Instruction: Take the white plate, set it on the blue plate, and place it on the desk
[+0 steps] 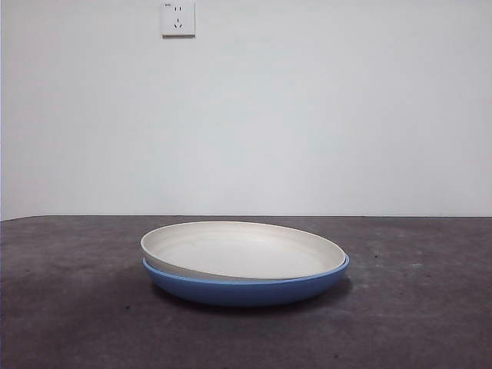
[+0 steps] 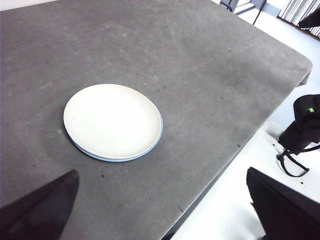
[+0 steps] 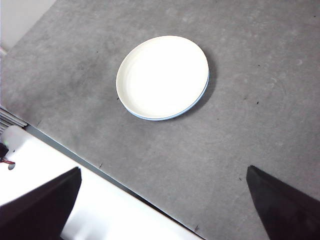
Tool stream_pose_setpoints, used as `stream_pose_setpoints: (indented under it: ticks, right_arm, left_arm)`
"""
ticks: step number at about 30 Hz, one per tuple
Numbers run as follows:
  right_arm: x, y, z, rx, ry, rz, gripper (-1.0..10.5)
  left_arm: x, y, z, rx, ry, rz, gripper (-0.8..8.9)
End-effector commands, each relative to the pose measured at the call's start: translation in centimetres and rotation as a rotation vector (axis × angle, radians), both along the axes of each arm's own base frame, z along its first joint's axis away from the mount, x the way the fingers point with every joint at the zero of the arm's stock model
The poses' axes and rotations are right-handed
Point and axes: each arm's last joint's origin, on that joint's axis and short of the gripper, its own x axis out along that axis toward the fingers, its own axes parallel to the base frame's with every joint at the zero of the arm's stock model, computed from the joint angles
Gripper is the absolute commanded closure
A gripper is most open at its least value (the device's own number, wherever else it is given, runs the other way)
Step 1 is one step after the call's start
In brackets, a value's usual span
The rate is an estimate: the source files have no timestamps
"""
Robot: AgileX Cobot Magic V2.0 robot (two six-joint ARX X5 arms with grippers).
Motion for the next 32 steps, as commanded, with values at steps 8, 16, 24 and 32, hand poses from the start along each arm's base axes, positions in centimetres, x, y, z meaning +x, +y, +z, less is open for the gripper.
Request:
stream_pose_setpoints:
  ticks: [8,16,24,32]
  right_arm:
    - [-0.03,-0.01,0.41,-0.003,-0.022,0.009,9.4]
    - [-0.03,0.00,0.43,0.000,-0.023,0.011,9.4]
    - [-0.03,0.00,0.44,0.001,-0.024,0.011,9.4]
    - [-0.03,0.00,0.44,0.000,-0.024,0.011,9.4]
  left_arm:
    - [-0.20,0.11,0.58,-0.019,-0.023,-0.005,7.88]
    - [-0.20,0.11,0.58,-0.019,-0.022,-0.005,7.88]
    - [-0.19,0.11,0.59,-0.020,-0.023,-0.005,7.88]
    - [0.47,0.41,0.05,-0.011,-0.013,0.156,7.88]
